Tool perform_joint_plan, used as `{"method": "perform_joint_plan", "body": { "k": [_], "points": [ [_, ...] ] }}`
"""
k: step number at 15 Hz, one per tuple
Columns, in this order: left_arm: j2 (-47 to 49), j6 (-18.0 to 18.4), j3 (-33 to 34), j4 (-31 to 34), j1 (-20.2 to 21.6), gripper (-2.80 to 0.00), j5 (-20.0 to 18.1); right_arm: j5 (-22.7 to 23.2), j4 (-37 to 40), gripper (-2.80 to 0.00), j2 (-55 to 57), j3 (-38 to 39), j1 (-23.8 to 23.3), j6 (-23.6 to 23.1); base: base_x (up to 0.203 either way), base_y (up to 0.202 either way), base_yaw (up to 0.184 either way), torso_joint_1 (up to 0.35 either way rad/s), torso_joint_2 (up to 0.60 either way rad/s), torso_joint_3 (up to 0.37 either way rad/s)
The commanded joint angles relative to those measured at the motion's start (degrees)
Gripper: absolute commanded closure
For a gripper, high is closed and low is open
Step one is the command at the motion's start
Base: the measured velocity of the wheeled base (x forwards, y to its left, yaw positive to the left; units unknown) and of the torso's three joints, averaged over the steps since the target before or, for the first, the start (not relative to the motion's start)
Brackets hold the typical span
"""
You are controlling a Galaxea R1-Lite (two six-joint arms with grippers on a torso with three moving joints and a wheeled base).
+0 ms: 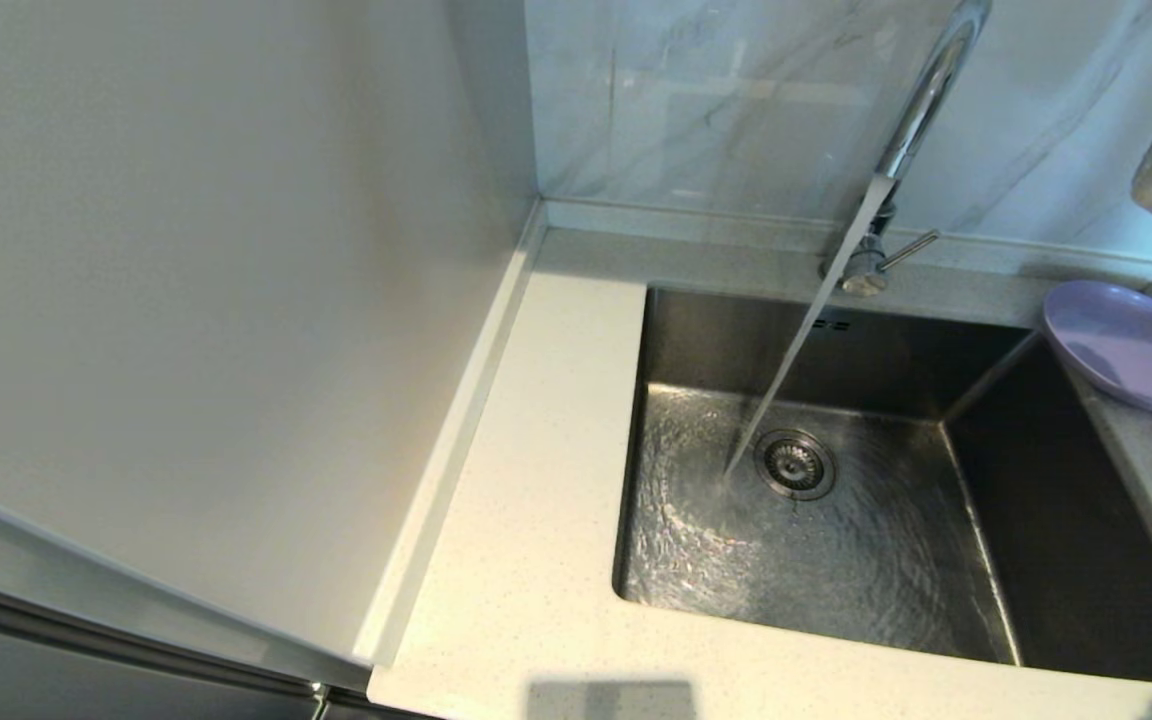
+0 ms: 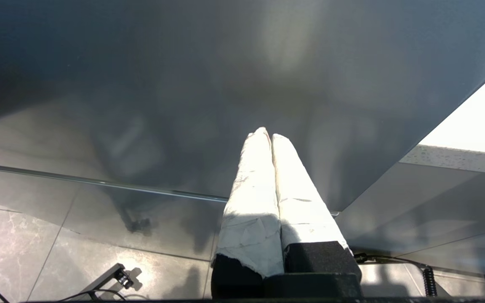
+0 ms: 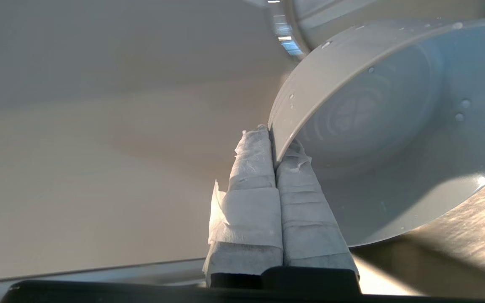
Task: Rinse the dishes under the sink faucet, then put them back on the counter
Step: Place the bowl on the table
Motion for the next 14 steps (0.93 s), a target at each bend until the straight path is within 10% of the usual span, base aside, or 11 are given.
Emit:
{"method": "perform_joint_plan", "body": {
  "k": [1, 4, 9, 14],
  "points": [
    [0.0, 0.0, 0.0, 0.0, 0.0, 0.00, 0.0, -9.9, 7.8, 0.00, 0.8, -0.3, 4.0, -13.9, 0.000, 0.000, 0.000, 0.000, 0.00, 0.000],
    [0.0, 0.0, 0.0, 0.0, 0.0, 0.00, 0.0, -33.8, 22.6, 0.00, 1.7, 0.1, 11.3, -15.8, 0.000, 0.000, 0.000, 0.000, 0.00, 0.000],
    [0.0, 0.0, 0.0, 0.0, 0.0, 0.00, 0.0, -43.4, 36.5, 0.00, -3.7, 1.8, 12.1, -50.2, 0.000, 0.000, 0.000, 0.000, 0.00, 0.000],
    [0.0, 0.0, 0.0, 0.0, 0.0, 0.00, 0.0, -55.0, 41.2, 0.00, -8.9, 18.2, 11.1, -59.9, 0.000, 0.000, 0.000, 0.000, 0.00, 0.000]
  ]
}}
